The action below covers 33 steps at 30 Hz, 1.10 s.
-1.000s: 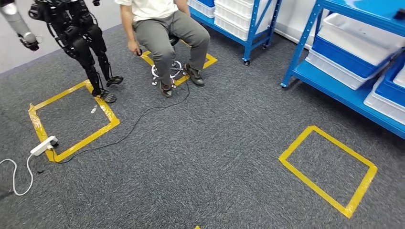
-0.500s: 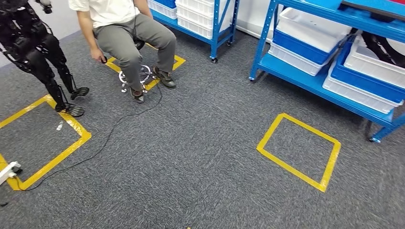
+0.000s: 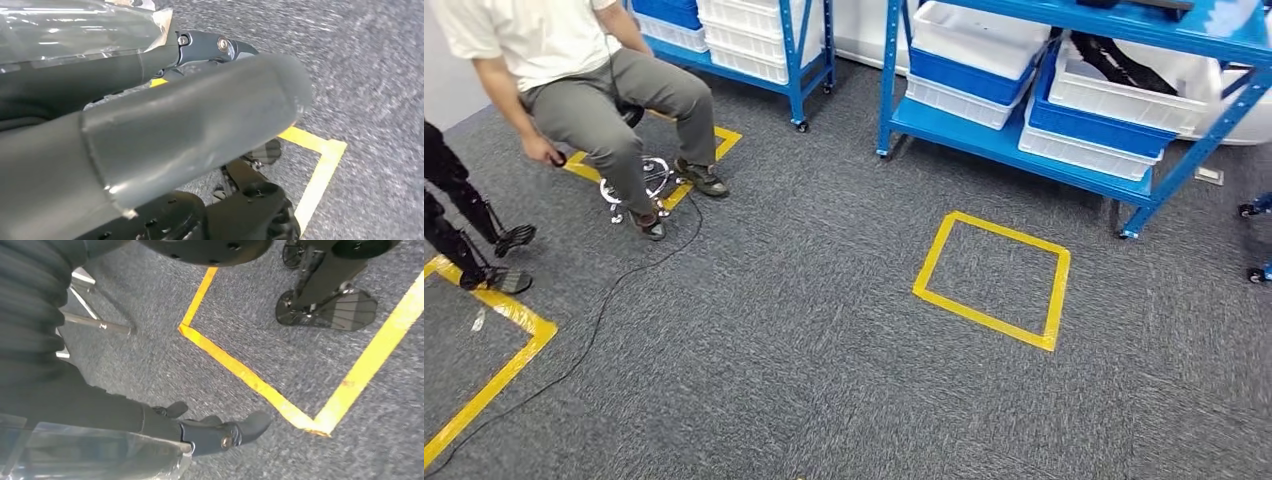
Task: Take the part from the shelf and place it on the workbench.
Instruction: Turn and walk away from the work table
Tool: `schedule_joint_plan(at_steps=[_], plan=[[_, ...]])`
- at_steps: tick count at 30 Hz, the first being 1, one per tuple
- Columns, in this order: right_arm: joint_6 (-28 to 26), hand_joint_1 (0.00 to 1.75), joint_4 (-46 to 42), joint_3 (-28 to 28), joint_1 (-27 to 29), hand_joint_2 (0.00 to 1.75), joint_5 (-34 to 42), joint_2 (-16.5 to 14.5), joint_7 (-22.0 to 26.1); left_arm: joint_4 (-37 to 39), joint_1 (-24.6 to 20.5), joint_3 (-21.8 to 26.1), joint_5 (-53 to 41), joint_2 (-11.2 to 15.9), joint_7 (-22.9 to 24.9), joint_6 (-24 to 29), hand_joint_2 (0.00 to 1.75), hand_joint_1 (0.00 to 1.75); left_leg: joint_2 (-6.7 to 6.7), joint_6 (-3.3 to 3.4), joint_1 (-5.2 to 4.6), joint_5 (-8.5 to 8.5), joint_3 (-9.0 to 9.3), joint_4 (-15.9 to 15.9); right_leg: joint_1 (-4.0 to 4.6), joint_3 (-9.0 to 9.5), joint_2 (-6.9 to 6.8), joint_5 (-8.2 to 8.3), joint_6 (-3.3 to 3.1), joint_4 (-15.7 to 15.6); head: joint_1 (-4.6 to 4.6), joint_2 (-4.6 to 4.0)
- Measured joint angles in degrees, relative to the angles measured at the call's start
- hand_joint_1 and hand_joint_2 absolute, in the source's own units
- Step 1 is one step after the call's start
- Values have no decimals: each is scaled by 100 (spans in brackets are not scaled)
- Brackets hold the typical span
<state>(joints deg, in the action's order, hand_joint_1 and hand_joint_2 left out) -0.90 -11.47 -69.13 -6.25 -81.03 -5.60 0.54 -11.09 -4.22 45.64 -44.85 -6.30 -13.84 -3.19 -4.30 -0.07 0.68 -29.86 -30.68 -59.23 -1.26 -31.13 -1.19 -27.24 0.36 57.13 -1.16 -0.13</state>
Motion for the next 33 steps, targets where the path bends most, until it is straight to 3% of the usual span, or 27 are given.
schedule_joint_plan(at_steps=[2,4,5,6,7,9,11,13,14,16,18,20,21,22,24,26,27,29,31,33], plan=[[9,0,0,0,-7,175,19,-8,-1,1,16,0,-8,2,1,-1,0,0,337,-40,16,-366,-247,-591,-13,4,114,29,-57,-3,-6,0],[18,0,0,0,-5,175,41,-18,-4,2,35,0,-18,2,6,-2,0,0,424,-43,16,-638,-565,-1265,6,-4,254,39,-78,1,-2,0],[20,0,0,-1,2,175,55,-21,-7,2,38,0,-23,3,8,-2,0,0,432,-36,17,-624,-640,-1393,13,-3,330,42,-81,4,-1,0],[20,0,0,-1,9,175,68,-25,-9,2,36,0,-27,4,9,-2,0,0,440,-22,18,-497,-615,-1306,16,3,408,42,-80,5,-1,0],[20,0,0,-1,11,175,82,-28,-11,2,31,0,-33,7,9,-2,0,0,479,-5,23,-282,-486,-1005,16,14,490,43,-78,7,-2,0],[15,0,0,-1,0,175,98,-40,-12,1,22,-1,-51,13,10,-3,0,0,735,31,47,78,-152,-252,32,13,634,46,-60,16,1,0],[4,0,0,-1,-15,175,110,-51,-13,1,8,-3,-70,15,16,-8,0,0,910,62,46,169,-4,106,47,-39,759,66,-4,20,4,0],[-6,0,0,-1,-7,175,115,-52,-13,0,-19,-3,-82,8,26,-12,0,0,807,123,13,181,-1,151,44,-121,873,101,83,2,3,0],[-9,0,1,-1,4,175,115,-48,-13,-1,-37,-3,-87,1,29,-13,0,0,736,173,6,209,6,187,45,-163,827,93,113,27,4,0],[-13,0,2,-2,6,175,115,-43,-17,-1,-62,-2,-102,-7,34,-13,0,0,570,273,13,270,15,268,57,-333,539,-84,125,337,28,0],[-13,0,2,-2,-13,175,115,-42,-21,-2,-66,-2,-117,1,46,-13,0,0,392,317,1,288,4,291,55,-679,262,-434,98,1040,51,0],[-13,0,1,-2,-14,175,115,-40,-27,-2,-67,-2,-125,5,56,-13,0,0,215,318,-12,287,-13,289,49,-939,203,-641,134,1621,54,0],[-13,0,1,-2,-5,175,115,-38,-32,-2,-69,-2,-126,5,58,-14,0,0,135,315,-14,285,-17,287,47,-913,184,-619,176,1622,56,0],[-13,0,0,-2,3,175,115,-35,-38,-2,-72,-2,-127,2,61,-15,0,0,57,309,-14,282,-15,286,42,-775,142,-527,226,1410,57,0],[-14,0,0,-2,-3,175,114,-29,-45,-2,-76,-2,-127,-7,69,-17,0,0,-72,278,-28,265,5,277,46,-293,-115,-273,282,583,63,0],[-17,0,0,-2,-33,175,107,-25,-47,-2,-79,-2,-129,-11,79,-17,0,0,-196,214,-69,232,30,255,78,4,-340,-94,225,44,63,0],[-26,0,0,-2,-38,175,95,-25,-47,-2,-87,-2,-132,-10,82,-17,0,0,-260,180,-86,217,42,245,96,25,-353,-57,181,-28,62,0],[-68,0,1,1,-18,175,52,-25,-54,-2,-120,-3,-136,-9,87,-17,0,0,-334,111,-67,184,66,223,67,9,-233,-14,95,-31,49,0],[-121,0,1,12,1,87,20,-31,-70,-3,-143,-4,-137,-5,90,-17,0,0,-76,34,-23,0,-10,-3,15,24,-131,16,11,-46,45,0],[-134,0,0,27,-15,0,13,-36,-89,-2,-133,-5,-140,-3,93,-20,0,0,293,-17,-2,-366,-279,-617,4,20,-41,40,-57,-49,38,0]])
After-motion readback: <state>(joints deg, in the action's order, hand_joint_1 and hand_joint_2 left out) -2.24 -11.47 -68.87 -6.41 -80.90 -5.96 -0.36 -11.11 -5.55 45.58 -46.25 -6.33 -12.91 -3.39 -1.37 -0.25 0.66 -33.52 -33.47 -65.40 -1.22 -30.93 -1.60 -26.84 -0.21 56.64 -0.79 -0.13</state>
